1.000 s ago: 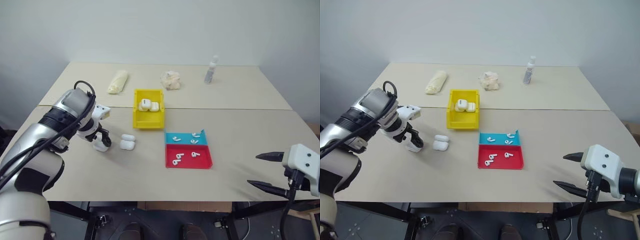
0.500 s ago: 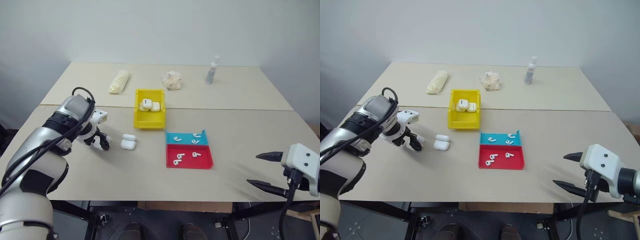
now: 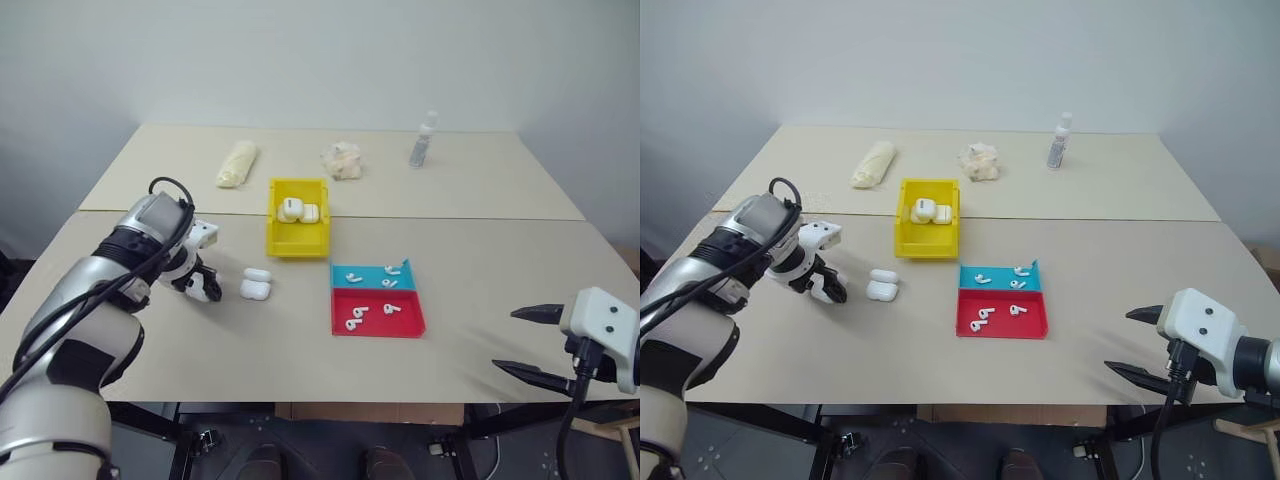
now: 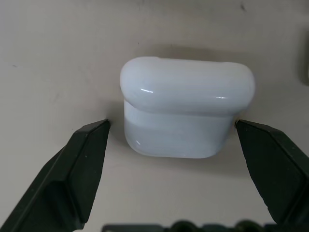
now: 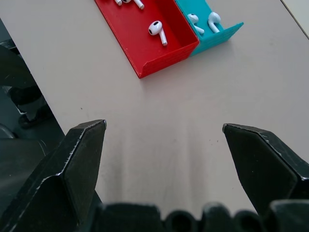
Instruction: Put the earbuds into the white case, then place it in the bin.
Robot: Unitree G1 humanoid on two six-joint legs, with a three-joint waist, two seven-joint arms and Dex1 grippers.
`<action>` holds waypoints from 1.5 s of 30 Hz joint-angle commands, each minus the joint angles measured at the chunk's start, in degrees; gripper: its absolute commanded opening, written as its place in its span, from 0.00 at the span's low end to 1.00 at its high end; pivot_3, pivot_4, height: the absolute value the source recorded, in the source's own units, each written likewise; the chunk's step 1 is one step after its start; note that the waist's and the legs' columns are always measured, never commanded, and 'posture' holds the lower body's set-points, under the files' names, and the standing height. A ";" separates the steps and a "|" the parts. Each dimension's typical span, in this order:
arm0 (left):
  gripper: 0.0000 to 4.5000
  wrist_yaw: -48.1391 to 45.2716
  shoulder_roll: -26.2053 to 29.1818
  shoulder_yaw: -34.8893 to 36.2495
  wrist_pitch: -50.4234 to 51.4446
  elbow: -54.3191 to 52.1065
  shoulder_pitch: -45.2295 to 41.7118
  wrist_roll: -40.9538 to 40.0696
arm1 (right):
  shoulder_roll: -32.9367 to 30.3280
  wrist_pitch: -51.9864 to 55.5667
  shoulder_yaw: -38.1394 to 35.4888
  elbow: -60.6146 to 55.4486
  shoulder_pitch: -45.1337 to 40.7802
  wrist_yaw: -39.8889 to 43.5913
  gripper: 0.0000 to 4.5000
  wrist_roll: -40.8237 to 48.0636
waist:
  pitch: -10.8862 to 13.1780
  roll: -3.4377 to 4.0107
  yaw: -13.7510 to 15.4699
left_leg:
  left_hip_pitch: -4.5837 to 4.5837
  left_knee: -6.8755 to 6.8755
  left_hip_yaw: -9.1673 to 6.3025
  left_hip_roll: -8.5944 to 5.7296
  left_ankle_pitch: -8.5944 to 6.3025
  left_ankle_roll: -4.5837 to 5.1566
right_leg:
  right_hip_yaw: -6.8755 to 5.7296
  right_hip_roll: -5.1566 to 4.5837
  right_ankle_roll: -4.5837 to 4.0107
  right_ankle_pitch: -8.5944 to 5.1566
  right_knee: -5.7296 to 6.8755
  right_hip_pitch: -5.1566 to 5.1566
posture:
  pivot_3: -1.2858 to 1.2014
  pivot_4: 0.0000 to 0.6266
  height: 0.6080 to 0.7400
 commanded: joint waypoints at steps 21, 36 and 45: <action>0.61 0.15 13.64 33.77 -12.26 -53.99 25.72 -6.96 | -9.97 3.66 -1.10 -2.55 -7.50 3.50 1.00 1.87 | 0.00 0.02 -0.76 | -0.20 0.35 -0.06 0.06 -0.05 0.08 | 0.01 -0.04 0.02 -0.08 0.35 -0.16 | 0.52 0.24 1.00; 0.61 -2.42 -21.33 45.96 -82.66 -54.07 62.81 -8.25 | -15.66 11.92 47.18 -1.48 -55.41 8.77 1.00 -2.19 | -0.10 0.16 0.09 | -0.14 0.44 0.05 0.02 -0.10 0.15 | -0.03 -0.12 -0.05 -0.08 0.26 -0.09 | 0.52 0.24 1.00; 0.61 -5.24 -25.32 41.71 -94.86 -44.31 64.42 -8.24 | -6.15 8.06 63.35 7.33 -63.37 12.21 0.87 -19.03 | -0.16 0.26 -0.07 | -0.01 0.43 0.10 0.02 -0.10 0.16 | 0.04 -0.12 -0.07 -0.07 0.32 -0.07 | 0.52 0.24 1.00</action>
